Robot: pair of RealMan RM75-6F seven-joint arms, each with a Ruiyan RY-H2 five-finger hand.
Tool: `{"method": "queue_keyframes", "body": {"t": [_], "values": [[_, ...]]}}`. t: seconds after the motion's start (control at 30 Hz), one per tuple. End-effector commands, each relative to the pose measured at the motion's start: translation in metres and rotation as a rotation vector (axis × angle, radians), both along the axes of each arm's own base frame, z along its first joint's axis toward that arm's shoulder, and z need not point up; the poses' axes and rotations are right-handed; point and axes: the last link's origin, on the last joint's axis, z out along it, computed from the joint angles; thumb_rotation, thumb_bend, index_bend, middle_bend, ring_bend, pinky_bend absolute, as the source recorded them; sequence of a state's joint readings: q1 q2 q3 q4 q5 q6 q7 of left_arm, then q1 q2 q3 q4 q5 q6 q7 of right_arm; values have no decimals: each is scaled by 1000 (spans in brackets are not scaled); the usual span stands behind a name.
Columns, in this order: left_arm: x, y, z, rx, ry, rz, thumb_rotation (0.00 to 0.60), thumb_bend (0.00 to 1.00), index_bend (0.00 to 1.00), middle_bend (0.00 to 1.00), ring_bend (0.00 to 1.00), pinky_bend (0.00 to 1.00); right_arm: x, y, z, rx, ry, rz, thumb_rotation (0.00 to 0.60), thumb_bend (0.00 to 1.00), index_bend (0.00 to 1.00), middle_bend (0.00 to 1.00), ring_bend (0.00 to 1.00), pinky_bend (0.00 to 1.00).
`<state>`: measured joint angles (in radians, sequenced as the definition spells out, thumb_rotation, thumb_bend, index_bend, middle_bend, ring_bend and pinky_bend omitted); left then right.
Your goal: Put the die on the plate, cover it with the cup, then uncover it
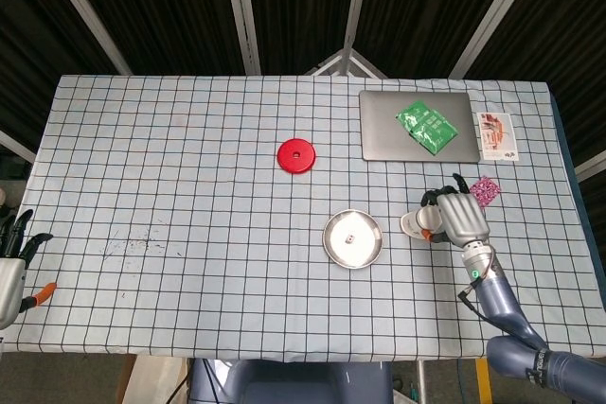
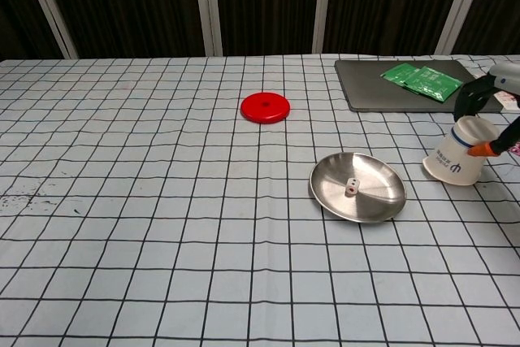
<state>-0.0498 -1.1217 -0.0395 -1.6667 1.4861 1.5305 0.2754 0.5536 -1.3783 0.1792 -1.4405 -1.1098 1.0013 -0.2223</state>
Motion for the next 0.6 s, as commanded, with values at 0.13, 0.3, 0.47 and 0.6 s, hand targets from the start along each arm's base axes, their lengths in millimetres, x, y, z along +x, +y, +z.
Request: {"method": "queue_keyframes", "body": {"t": [0.13,0.3,0.47,0.6], "values": [[0,0,2,4,-5,0,600,230,266,0,0,128,31,-2,-4,50,-1,65,600,352,515,490,292,0],[-1,0,3,2,-11,2,600,230,266,0,0,128,59,-2,-11,86,-53,88,600,352,516,490,292,0],[-2,0,5,4,-18,-1,600,230,267,0,0,128,79,-6,-19,99,-60,101,600,353,515,490,292,0],[-3,1,7,10,-24,2,600,230,268,0,0,128,91,-6,-26,103,-70,111,600,352,516,490,292,0]]}}
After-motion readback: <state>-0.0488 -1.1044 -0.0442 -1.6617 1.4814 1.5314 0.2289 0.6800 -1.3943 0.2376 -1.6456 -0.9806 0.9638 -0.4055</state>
